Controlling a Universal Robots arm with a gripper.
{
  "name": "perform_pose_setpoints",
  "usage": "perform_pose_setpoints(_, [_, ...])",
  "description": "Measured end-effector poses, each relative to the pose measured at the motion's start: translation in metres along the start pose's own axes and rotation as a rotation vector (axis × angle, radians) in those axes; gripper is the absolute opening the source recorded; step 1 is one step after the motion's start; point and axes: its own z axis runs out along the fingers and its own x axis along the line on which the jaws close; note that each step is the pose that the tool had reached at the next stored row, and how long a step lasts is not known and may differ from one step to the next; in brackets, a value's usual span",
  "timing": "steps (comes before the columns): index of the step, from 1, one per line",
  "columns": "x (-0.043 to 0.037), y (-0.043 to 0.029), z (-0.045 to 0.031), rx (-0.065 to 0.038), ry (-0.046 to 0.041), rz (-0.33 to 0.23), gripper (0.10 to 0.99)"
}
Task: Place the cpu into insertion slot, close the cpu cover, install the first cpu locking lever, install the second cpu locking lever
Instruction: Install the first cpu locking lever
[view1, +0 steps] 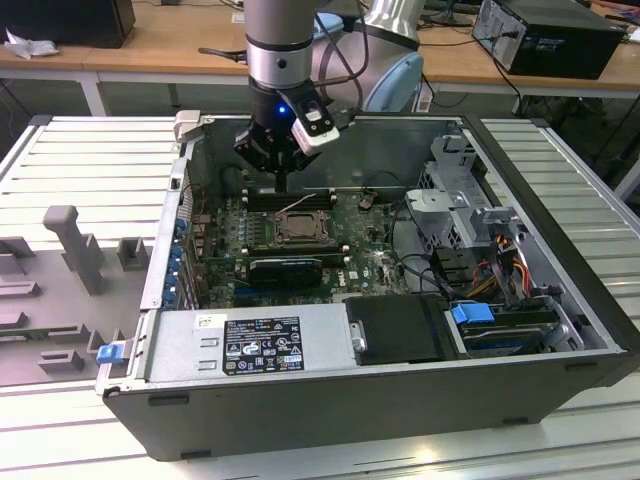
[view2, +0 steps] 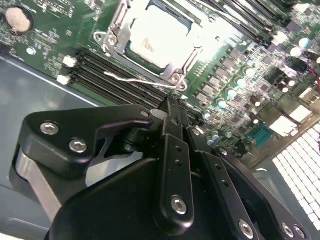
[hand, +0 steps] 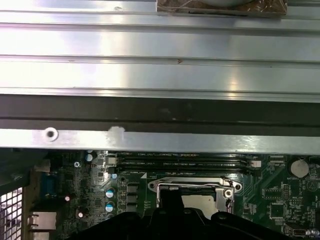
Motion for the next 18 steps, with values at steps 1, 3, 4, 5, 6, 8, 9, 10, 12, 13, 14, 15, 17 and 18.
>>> perform_pose_setpoints(1, [-0.0019, -0.0001, 0.0006, 0.000, -0.0001, 0.000, 0.106])
perform_pose_setpoints(3, [-0.0059, -0.0005, 0.0017, -0.009, 0.0000, 0.000, 0.106])
perform_pose_setpoints(4, [-0.0074, -0.0006, 0.0021, -0.018, -0.0001, 0.001, 0.106])
perform_pose_setpoints(5, [-0.0101, -0.0008, 0.0047, -0.030, -0.0007, 0.002, 0.106])
perform_pose_setpoints(6, [-0.0109, -0.0010, 0.0087, -0.030, -0.0005, 0.002, 0.106])
perform_pose_setpoints(8, [-0.0161, 0.0013, 0.0159, -0.030, -0.0004, 0.002, 0.106])
perform_pose_setpoints(9, [-0.0195, 0.0035, 0.0187, -0.030, -0.0005, 0.002, 0.106])
perform_pose_setpoints(10, [-0.0218, 0.0053, 0.0207, -0.030, -0.0004, 0.001, 0.106])
perform_pose_setpoints(12, [-0.0254, 0.0083, 0.0243, -0.030, -0.0004, -0.001, 0.106])
perform_pose_setpoints(13, [-0.0272, 0.0092, 0.0261, -0.030, -0.0003, -0.002, 0.106])
perform_pose_setpoints(14, [-0.0293, 0.0096, 0.0276, -0.030, -0.0004, -0.002, 0.106])
perform_pose_setpoints(15, [-0.0301, 0.0097, 0.0284, -0.030, -0.0003, -0.002, 0.106])
perform_pose_setpoints(17, [-0.0324, 0.0096, 0.0319, -0.030, -0.0003, -0.002, 0.106])
perform_pose_setpoints(18, [-0.0338, 0.0096, 0.0334, -0.030, -0.0002, -0.002, 0.106])
